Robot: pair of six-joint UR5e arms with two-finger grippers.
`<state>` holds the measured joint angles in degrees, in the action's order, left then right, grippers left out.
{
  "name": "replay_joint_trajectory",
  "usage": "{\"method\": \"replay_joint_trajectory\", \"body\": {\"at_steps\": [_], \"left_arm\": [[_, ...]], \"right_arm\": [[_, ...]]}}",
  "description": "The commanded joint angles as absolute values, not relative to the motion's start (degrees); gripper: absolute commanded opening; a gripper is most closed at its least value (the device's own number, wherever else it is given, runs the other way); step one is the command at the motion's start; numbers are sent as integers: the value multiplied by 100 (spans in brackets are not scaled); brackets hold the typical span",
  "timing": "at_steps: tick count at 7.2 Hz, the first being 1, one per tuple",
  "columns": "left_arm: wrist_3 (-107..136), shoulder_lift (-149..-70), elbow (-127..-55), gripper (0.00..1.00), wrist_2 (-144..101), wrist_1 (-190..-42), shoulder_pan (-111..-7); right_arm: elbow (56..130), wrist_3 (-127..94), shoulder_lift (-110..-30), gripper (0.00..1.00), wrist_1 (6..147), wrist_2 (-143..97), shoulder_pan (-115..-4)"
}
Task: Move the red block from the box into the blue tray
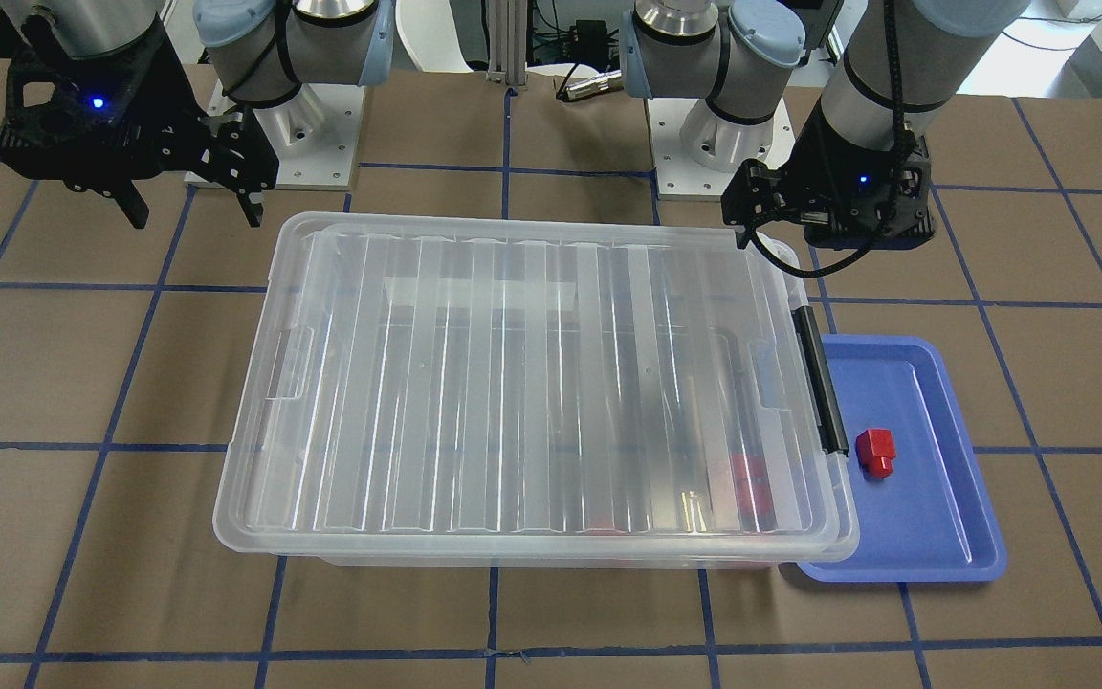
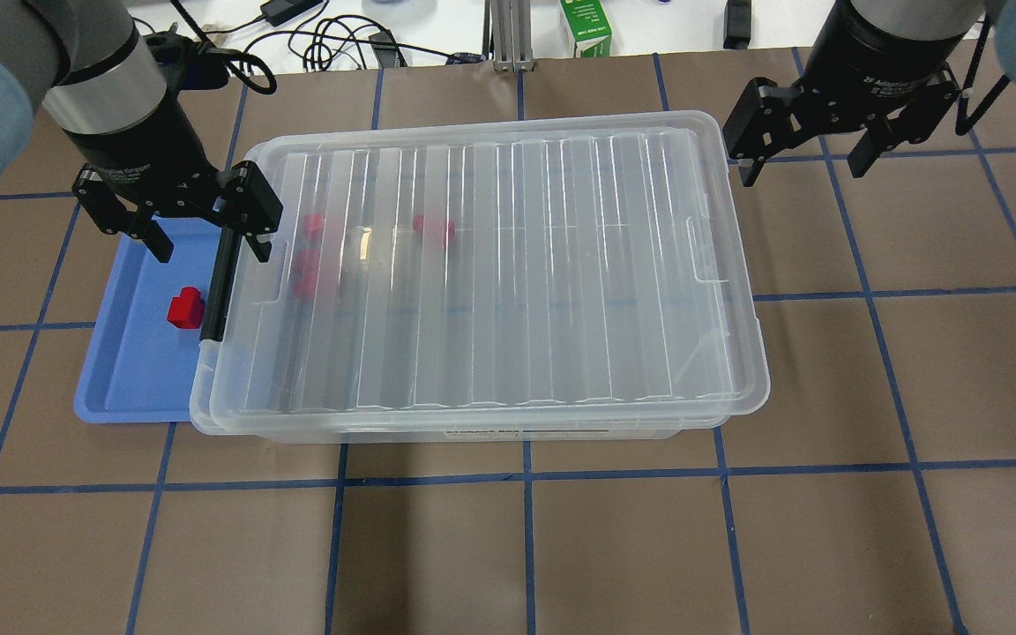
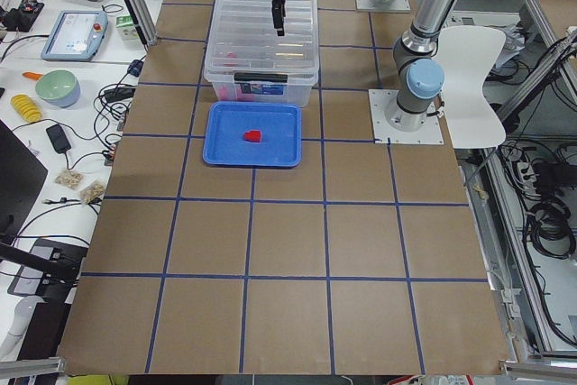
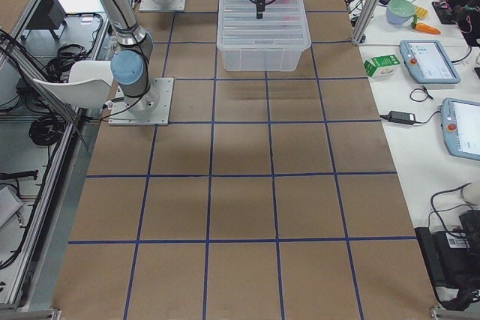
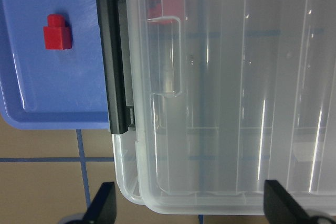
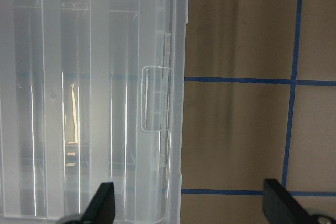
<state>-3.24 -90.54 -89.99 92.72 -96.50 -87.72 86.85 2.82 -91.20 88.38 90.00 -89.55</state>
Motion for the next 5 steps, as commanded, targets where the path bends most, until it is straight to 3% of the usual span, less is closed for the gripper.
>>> {"method": "replay_joint_trajectory", "body": {"at_steps": [1, 5], "left_arm": [[-325, -9053, -9009, 100, 9281, -9659, -8771], [-334, -9035, -9009, 100, 9264, -9650, -8771]], "right_arm": [[8684, 281, -9105, 100, 8842, 9035, -8956], [8648, 290, -9088, 100, 8842, 9061, -8956]]}}
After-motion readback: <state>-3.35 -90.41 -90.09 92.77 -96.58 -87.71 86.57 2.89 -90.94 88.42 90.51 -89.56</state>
